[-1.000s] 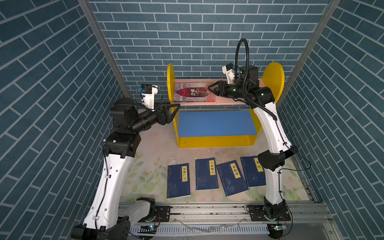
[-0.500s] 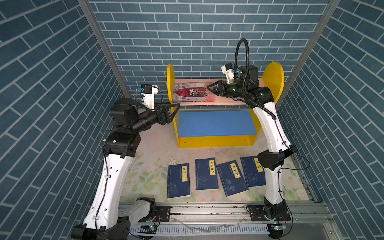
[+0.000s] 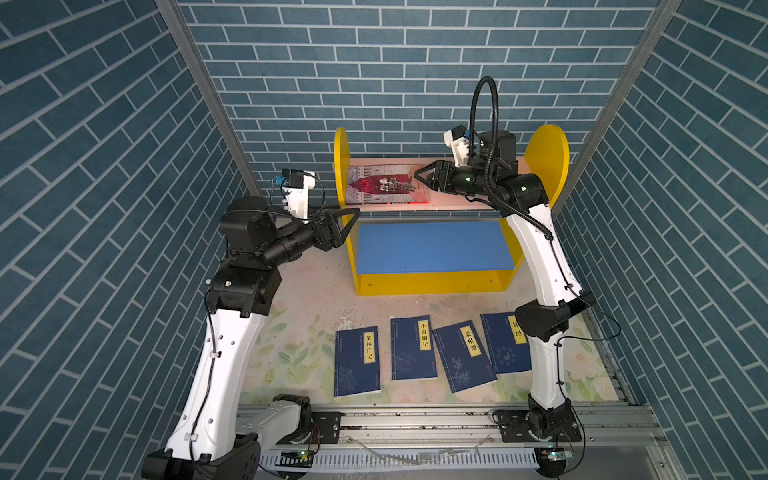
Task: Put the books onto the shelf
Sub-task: 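Push the paperback farther back on the pink shelf with the right gripper, then withdraw both grippers from the shelf and lower them toward the blue books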
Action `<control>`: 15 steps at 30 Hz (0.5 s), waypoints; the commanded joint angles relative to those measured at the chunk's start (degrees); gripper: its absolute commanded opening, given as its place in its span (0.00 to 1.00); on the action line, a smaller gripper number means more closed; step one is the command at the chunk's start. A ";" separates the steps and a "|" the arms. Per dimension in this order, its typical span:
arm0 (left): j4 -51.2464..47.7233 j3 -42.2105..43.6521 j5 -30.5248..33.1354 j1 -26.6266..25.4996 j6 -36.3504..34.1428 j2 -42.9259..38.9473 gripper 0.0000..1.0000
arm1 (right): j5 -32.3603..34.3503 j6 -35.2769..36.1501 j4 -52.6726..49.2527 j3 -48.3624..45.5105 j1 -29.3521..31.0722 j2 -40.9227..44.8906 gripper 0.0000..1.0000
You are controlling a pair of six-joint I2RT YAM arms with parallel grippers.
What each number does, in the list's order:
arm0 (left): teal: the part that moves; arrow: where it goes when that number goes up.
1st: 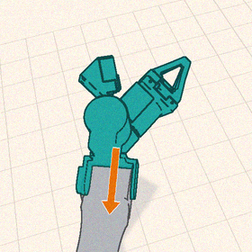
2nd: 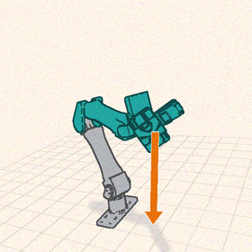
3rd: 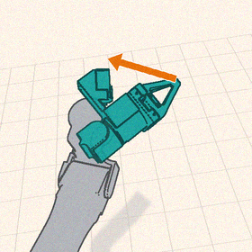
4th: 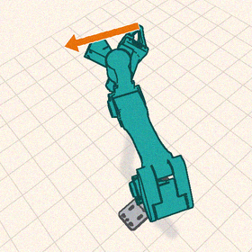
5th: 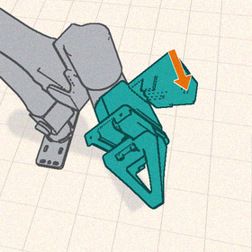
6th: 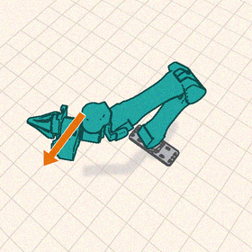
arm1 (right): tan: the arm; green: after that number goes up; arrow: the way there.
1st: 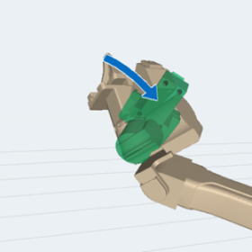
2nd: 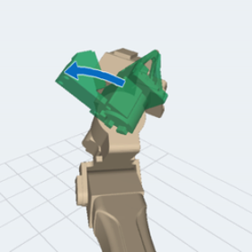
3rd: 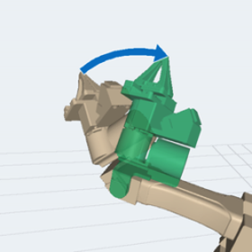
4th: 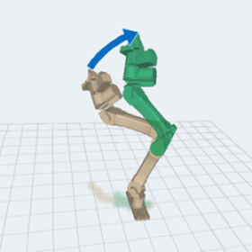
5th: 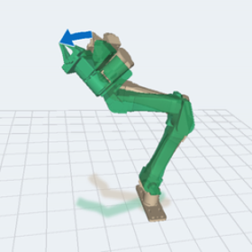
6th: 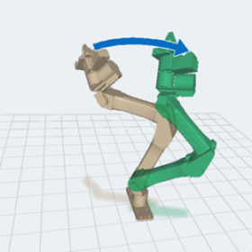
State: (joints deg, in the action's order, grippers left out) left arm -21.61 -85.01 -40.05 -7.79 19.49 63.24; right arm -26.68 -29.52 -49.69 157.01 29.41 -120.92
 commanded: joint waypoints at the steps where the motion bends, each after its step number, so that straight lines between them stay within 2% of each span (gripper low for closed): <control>1: -3.30 2.00 0.60 0.32 -2.10 -3.51 0.73 | 3.94 2.71 -0.55 0.58 -0.69 6.46 0.59; 6: -9.32 6.79 3.66 0.32 -2.36 -8.80 0.74 | 6.07 4.28 0.24 -1.73 -0.71 14.30 0.59; 9: -13.29 11.03 5.03 0.32 -2.26 -12.15 0.74 | 6.35 5.09 -0.71 -7.29 -0.10 20.98 0.57; 15: -16.28 23.24 4.76 0.32 -1.47 -18.10 0.73 | 8.09 8.03 -2.48 -30.77 5.29 38.55 0.54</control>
State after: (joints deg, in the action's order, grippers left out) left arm -34.28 -65.95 -35.59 -7.77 18.20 46.26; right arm -19.97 -25.06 -49.84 133.82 32.77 -86.17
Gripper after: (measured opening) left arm 0.736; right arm 0.547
